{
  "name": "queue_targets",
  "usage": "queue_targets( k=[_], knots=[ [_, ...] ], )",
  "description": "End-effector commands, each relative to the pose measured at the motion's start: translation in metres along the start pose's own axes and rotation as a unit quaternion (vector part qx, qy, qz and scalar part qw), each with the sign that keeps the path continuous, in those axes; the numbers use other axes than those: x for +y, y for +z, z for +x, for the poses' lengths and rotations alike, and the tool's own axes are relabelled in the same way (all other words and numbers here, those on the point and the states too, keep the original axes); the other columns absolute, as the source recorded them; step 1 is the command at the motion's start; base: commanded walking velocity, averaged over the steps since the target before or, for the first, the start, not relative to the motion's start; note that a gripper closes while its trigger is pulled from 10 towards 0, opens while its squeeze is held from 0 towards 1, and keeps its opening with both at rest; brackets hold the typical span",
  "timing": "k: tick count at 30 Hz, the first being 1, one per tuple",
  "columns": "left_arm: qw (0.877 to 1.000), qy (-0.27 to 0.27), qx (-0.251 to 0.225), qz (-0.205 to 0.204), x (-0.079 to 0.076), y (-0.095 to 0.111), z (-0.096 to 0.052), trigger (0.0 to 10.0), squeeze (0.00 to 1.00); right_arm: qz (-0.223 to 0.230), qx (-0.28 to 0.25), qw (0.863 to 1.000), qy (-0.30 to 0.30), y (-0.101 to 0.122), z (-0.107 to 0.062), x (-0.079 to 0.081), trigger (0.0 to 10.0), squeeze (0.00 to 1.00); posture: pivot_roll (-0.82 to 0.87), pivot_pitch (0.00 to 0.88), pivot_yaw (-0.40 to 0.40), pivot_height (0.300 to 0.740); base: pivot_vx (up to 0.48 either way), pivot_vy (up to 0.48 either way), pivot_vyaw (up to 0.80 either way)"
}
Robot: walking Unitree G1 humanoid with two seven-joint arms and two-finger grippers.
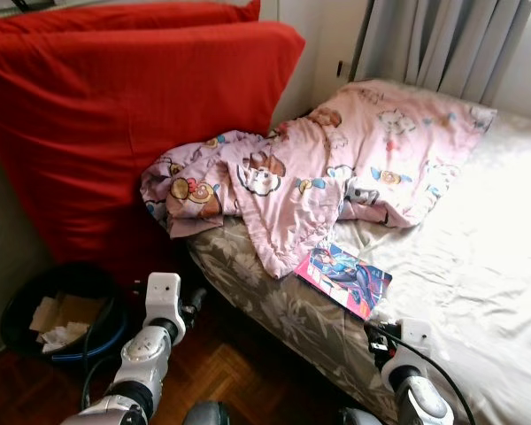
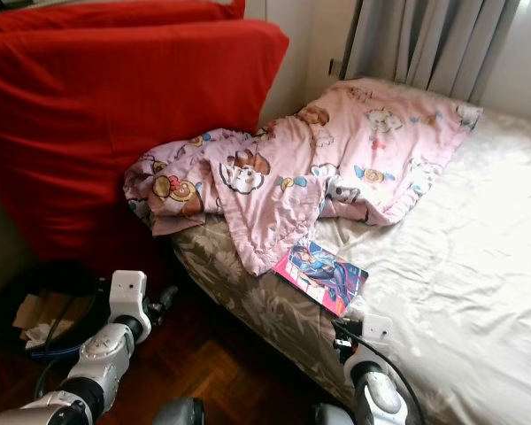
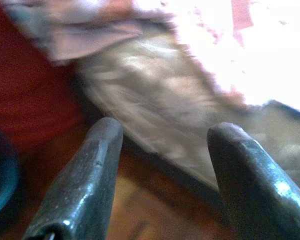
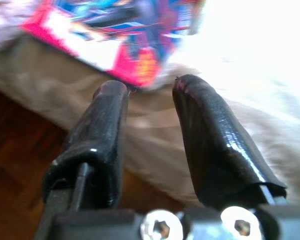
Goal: Clean up the room
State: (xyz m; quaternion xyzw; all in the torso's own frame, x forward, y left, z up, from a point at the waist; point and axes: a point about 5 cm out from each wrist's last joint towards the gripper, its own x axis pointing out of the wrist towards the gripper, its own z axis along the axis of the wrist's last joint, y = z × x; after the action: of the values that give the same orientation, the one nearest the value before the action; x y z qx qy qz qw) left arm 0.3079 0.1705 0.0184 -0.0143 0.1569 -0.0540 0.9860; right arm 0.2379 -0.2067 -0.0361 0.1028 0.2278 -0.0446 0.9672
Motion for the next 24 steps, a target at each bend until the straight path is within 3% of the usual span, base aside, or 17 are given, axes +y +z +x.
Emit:
queue_targets(
  k=[1, 20, 24],
  knots=[
    [1.000, 0.012, -0.002, 0.000, 0.0082, 0.0014, -0.0011, 10.0, 0.00, 0.001, -0.005, 1.000, 0.006, 0.0031, 0.0027, 0.0047, 10.0, 0.00, 0.05, 0.000, -0.030, 0.608, 0.289, 0.000, 0.00],
    [1.000, 0.011, -0.003, 0.002, 0.0096, 0.0036, -0.0004, 10.0, 0.00, -0.013, 0.001, 0.999, 0.033, 0.0034, 0.0037, 0.0090, 10.0, 0.00, 0.05, 0.000, -0.024, 0.608, 0.286, 0.000, 0.00],
    [1.000, 0.008, -0.008, 0.006, 0.0073, 0.0041, -0.0002, 10.0, 0.00, -0.021, 0.004, 0.998, 0.050, 0.0026, 0.0032, 0.0108, 10.0, 0.00, 0.06, 0.005, -0.026, 0.608, 0.000, 0.000, 0.00]
  ],
)
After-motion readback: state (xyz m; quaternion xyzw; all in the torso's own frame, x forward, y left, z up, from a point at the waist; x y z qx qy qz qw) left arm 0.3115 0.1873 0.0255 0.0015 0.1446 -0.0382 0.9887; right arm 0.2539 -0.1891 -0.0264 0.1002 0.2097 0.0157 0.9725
